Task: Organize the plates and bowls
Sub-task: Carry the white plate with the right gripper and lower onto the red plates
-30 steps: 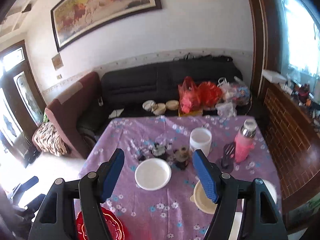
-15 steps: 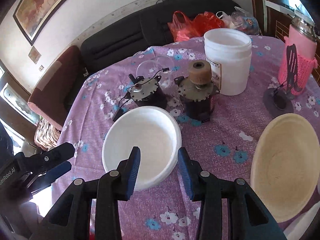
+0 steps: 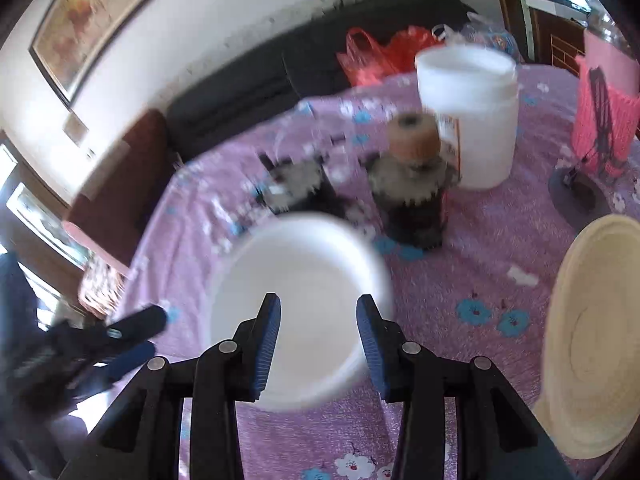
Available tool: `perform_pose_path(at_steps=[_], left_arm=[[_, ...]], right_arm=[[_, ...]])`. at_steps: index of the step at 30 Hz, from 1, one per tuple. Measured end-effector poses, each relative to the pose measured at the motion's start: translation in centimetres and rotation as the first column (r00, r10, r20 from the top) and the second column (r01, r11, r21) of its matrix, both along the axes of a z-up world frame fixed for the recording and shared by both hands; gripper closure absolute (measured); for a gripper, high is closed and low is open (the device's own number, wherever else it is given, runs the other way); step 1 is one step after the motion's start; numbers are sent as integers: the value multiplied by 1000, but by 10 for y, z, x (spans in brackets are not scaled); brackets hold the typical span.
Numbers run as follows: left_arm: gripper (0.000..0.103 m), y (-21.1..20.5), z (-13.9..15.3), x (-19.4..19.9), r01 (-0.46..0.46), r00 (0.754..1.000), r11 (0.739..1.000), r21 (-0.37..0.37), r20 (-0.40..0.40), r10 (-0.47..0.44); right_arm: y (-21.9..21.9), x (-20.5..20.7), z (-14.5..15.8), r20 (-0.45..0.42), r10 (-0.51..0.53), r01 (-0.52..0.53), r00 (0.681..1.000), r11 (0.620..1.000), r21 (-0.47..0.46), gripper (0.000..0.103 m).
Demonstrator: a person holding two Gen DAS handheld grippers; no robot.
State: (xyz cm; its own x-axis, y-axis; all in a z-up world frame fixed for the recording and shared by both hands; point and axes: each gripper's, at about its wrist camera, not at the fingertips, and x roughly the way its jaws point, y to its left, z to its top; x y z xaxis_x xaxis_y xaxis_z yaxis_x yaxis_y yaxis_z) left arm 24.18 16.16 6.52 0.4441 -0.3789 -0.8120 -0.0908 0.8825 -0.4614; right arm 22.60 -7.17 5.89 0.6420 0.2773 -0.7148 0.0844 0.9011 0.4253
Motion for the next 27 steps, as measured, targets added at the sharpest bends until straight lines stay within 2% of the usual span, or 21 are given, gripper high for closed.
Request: perform_pose_path(at_steps=[2, 4, 9, 13, 15, 16, 17, 18, 19, 27], left_arm=[[20, 1, 0, 1, -5, 1000, 1000, 0, 3, 5], [19, -1, 0, 1, -2, 1000, 1000, -4, 3, 2], [20, -6, -5, 2, 9, 1000, 1000, -6, -9, -9], [20, -7, -7, 4, 12, 1000, 1000, -2, -11, -12], [20, -8, -10, 4, 11, 1000, 1000, -2, -17, -11], [20, -9, -12, 5, 14, 1000, 1000, -2, -22, -14], [20, -10, -14, 6, 16, 999, 1000, -1, -28, -16], [20, -11, -16, 6, 18, 999, 1000, -1, -33, -18], [20, -13, -18, 7, 21, 999, 1000, -1, -39, -21], [20, -22, -30, 8, 46, 996, 999, -12, -80, -47]], right_arm=[[-7, -2, 13, 38, -31, 32, 999, 999, -35, 54], [-6, 3, 15, 35, -19, 22, 999, 995, -93, 51], [4, 16, -8, -51, -27, 18, 998, 984, -178, 52], [4, 22, -31, -102, -35, 19, 994, 989, -148, 51], [2, 24, -39, -119, -28, 17, 993, 996, -92, 51], [1, 24, -42, -128, -19, 11, 992, 998, -60, 58], [0, 23, -45, -137, -9, 5, 991, 1000, -27, 70], [-1, 23, -48, -148, -1, 0, 989, 1000, -5, 87], [-1, 22, -49, -159, 2, 0, 987, 1000, 9, 91], [2, -10, -31, -181, 38, -33, 983, 999, 32, 95]])
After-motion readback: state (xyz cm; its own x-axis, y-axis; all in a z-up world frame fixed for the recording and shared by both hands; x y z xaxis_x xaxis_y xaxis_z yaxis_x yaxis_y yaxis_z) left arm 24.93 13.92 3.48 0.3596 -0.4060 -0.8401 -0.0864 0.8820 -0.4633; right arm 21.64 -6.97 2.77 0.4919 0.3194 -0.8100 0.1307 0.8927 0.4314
